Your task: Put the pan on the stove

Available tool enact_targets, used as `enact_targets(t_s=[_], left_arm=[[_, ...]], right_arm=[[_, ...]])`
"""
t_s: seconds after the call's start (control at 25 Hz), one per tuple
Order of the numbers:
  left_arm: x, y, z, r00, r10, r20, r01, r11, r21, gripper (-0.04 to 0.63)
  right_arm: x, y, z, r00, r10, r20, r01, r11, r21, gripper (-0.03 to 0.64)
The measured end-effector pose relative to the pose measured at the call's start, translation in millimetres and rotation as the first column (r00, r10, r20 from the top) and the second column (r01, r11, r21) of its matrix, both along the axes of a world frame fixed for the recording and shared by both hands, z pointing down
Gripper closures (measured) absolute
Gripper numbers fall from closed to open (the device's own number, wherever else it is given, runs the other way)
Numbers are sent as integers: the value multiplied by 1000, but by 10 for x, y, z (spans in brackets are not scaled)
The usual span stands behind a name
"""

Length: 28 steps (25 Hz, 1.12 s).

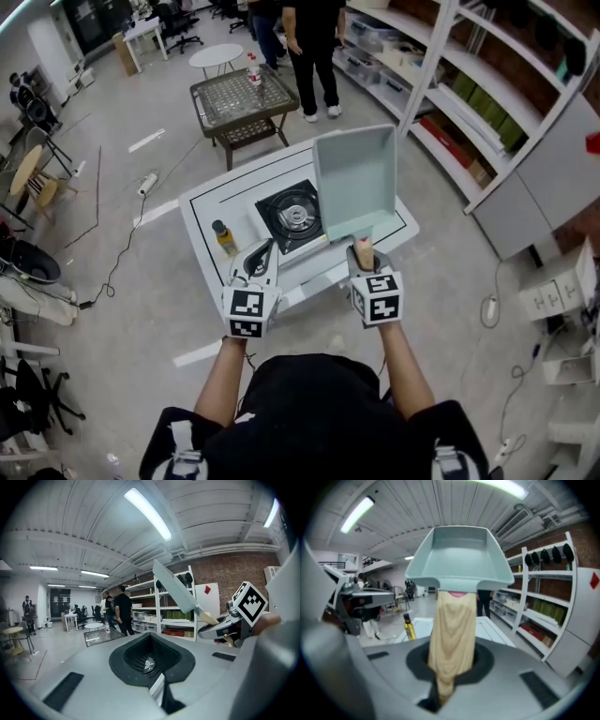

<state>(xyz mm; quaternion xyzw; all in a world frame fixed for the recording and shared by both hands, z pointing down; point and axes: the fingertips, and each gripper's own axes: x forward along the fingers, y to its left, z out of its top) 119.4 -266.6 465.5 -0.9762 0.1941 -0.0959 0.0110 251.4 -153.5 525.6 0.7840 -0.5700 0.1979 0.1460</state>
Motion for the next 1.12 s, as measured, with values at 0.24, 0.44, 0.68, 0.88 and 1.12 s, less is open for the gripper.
enact_targets(t_s=[0.24, 0.44, 0.68, 0.88, 1.12], left_arm=[[152, -42, -38, 996, -90, -1, 90, 996, 6, 571], [154, -68, -23, 985, -171, 8, 171, 985, 13, 571], [16, -55, 61, 961, -277, 29, 276, 961, 12, 571], [-122, -38, 102, 936, -351, 40, 351, 936, 11, 571], [-304, -33, 197, 911, -408, 66, 408, 913, 2, 571]], right_arm=[[210, -188, 15, 996, -86, 2, 86, 996, -24, 572], [335, -355, 67, 988, -152, 15, 152, 988, -40, 572], [356, -488, 202, 973, -229, 36, 231, 970, -70, 572], [289, -605, 320, 958, -281, 59, 286, 953, -99, 572], [205, -716, 483, 945, -314, 85, 324, 935, -144, 572]])
